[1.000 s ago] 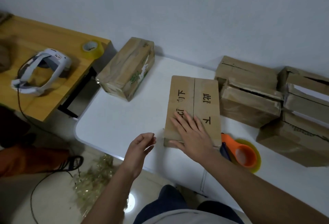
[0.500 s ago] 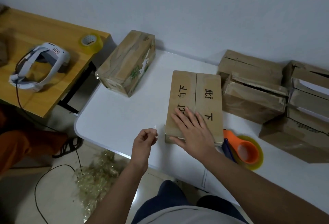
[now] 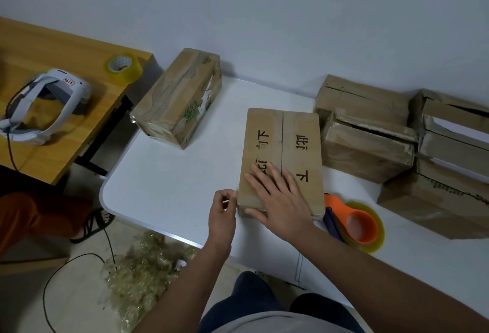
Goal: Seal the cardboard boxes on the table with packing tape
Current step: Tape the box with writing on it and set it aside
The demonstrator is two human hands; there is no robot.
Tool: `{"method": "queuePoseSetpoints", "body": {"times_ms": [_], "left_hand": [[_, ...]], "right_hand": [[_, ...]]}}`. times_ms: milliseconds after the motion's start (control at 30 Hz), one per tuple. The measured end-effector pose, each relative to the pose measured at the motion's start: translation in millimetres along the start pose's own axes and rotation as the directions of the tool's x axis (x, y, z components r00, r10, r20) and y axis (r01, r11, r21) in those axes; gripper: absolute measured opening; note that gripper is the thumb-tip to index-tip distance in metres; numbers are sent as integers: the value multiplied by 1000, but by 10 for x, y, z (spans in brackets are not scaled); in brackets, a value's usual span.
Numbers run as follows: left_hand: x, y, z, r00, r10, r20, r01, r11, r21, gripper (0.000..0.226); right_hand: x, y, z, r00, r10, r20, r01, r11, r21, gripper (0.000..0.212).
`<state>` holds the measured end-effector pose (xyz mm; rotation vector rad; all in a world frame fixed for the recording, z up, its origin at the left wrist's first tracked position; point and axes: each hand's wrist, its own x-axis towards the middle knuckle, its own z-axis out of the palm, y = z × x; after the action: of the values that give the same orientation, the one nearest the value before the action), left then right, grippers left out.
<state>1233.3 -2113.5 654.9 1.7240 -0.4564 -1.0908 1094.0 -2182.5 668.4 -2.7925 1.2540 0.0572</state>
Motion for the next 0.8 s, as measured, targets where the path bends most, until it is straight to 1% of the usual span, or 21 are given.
{"method": "queuePoseSetpoints", "body": {"times_ms": [67,167,200,267,333,400,433,467,533,567,633,733,800], "left_hand": [[6,-4,29,999,-3,-34,4,999,46,12],[78,34,36,997,-26,-67,32,996,84,25],[102,46,22,997,-32,-64,38,995,90,23],[112,83,-50,997,-58,-58,62,996,62,11],[50,136,-135,998,-51,-40,51,999,18,17],[-63,187,-161,999,-18,34,19,1000,-5,23],[-121,184,-150,997,-1,77,-1,1000,25,25],[-186,179,-123,993,28,118,-42,993,114,30],[-302,147,-89,973,104,208,-173,920,352,45],[-316,119,-115,954,143,262,-243,882,404,51],[-249,135,-233,912,201,358,-348,842,413,56],[5,228,-450,855,212,473,-413,829,376,55],[177,283,-540,803,208,559,-491,762,422,56]], "right_hand": [[2,-1,-3,1000,1,1,-1,1000,-2,76],[0,0,-18,1000,0,-3,0,1000,1,76],[-2,2,-17,1000,-2,-4,2,1000,0,77],[0,2,-15,1000,-1,-4,1,1000,1,77],[4,1,-11,1000,3,-8,-3,1000,7,76],[9,-2,-6,1000,-1,-3,1,1000,11,76],[11,-4,-5,1000,-6,0,6,1000,11,76],[11,-4,-2,1000,-9,1,9,1000,9,76],[8,1,0,1000,-10,6,10,1000,9,76],[6,-1,-6,1000,-9,7,9,1000,10,76],[3,-10,-20,1000,-6,4,6,1000,15,76],[9,-10,-17,1000,1,15,-1,1000,16,78],[13,-3,-5,1000,-1,26,1,1000,8,82]]}}
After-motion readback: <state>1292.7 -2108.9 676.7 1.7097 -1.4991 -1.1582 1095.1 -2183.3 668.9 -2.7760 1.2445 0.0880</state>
